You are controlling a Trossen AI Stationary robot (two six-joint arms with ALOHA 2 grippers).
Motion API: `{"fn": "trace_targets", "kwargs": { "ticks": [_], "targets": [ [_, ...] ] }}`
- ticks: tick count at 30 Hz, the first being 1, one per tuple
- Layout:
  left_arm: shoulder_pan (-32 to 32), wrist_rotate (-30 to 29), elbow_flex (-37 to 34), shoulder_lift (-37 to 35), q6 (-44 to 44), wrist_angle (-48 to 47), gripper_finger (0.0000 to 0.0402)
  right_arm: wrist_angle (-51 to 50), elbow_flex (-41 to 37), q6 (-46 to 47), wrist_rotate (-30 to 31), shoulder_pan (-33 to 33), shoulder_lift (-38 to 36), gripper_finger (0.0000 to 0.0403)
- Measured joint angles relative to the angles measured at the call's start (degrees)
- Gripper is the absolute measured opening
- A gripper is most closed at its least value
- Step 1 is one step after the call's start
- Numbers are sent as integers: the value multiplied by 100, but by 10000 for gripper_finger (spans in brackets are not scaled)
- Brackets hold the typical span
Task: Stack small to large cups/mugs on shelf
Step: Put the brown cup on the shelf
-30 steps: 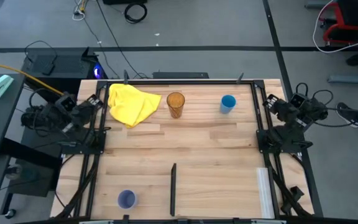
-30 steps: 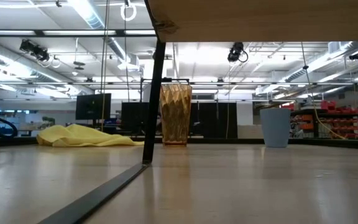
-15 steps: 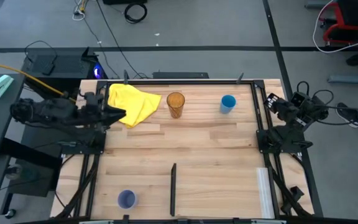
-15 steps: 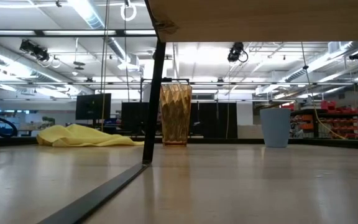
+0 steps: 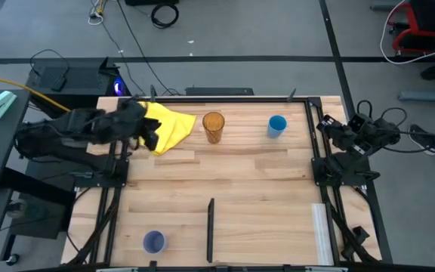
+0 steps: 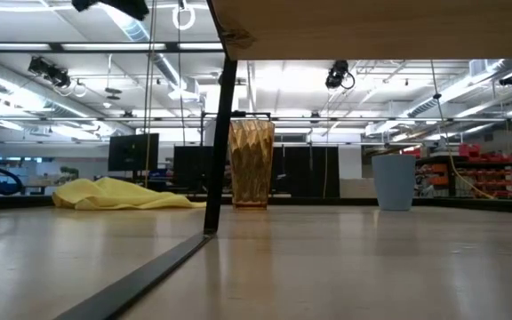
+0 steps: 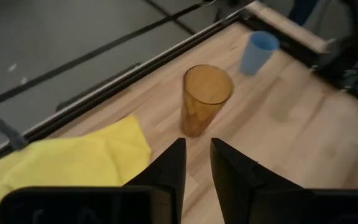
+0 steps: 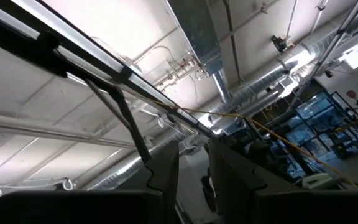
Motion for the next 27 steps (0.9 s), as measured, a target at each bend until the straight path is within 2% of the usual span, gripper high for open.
{"fn": "trace_targets", "kwargs": {
  "ticks": [5, 11, 13, 18, 27],
  "targets": [
    [1114, 863, 234, 599, 403, 57, 93, 4, -2, 135, 159, 0, 245, 96],
    [2371, 2583, 739, 1580, 1010, 483, 101, 5, -2, 214, 230, 0, 489, 96],
    [2662, 2953, 1009, 1985, 1151, 460, 104, 8, -2, 216, 230, -1, 549, 96],
    [3012, 3532, 1762, 2991, 1430, 378, 108, 5, -2, 530, 226, 0, 709, 96],
    [3050, 3785, 3127, 4681, 1923, -571, 119, 2, -4, 964, 217, 0, 1083, 96]
  ]
}}
